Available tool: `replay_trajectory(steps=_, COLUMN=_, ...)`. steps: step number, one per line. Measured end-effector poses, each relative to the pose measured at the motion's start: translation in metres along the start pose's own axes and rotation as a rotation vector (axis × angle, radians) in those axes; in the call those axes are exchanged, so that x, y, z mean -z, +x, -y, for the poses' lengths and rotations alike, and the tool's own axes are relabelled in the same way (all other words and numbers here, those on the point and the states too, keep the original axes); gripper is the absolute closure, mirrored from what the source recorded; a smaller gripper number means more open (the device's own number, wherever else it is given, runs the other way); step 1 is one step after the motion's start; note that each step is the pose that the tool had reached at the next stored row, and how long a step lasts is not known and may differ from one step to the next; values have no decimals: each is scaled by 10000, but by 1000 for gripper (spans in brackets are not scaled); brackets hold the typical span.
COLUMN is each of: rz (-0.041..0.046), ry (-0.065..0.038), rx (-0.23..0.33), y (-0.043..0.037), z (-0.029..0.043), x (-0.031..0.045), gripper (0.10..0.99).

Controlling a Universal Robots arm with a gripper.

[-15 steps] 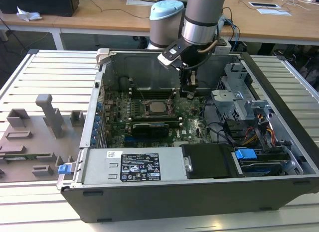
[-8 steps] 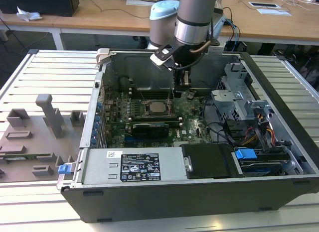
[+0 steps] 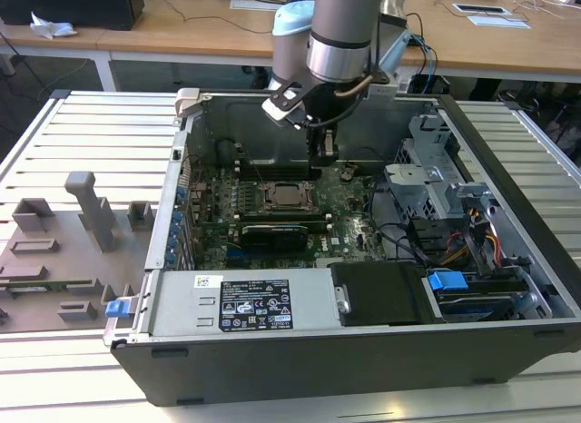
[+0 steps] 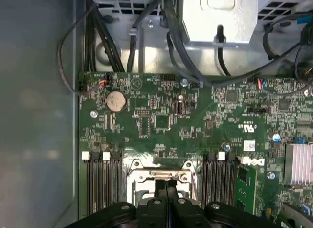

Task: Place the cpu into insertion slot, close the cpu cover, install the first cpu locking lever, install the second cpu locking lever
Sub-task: 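Close the cpu cover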

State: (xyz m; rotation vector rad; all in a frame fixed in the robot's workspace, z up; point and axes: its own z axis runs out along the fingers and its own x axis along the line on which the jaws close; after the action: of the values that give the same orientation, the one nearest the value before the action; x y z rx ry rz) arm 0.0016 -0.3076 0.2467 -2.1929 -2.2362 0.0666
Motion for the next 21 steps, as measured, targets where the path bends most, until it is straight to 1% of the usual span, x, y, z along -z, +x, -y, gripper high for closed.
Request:
replay_trajectory(steps=3, rz=-2, ry=-1, rx=-1, y=3, z=92, x=-58, gripper=980)
replay_trajectory(steps=6, rz=-1, ry=-1, rx=-1, y=7, z=224, x=-118, gripper=980)
replay_trajectory(steps=7, rz=0, ry=-1, rx=-1, y=9, z=290, x=-147, gripper=980)
replay_trajectory(steps=9, rz=-1, ry=-1, rx=-1, y=12, z=394, x=-193, gripper=980)
replay_trajectory(steps=10, rz=0, ry=0, rx=-2, y=14, z=467, x=-225, gripper=980)
replay_trajectory(steps=11, rz=-1, ry=-1, rx=-2, y=17, z=576, x=-278, gripper=980)
replay_trajectory(steps=12, rz=-1, ry=-1, rx=-1, y=18, z=617, x=-308, gripper=980)
replay_trajectory(steps=13, rz=-1, ry=-1, rx=-3, y=19, z=645, x=-331, gripper=980)
replay_trajectory(steps=15, rz=-2, ry=-1, rx=-1, y=20, z=674, x=-367, gripper=980)
replay_trajectory(steps=21, rz=-1, ry=-1, rx=-1, y=21, z=679, x=-423, gripper=980)
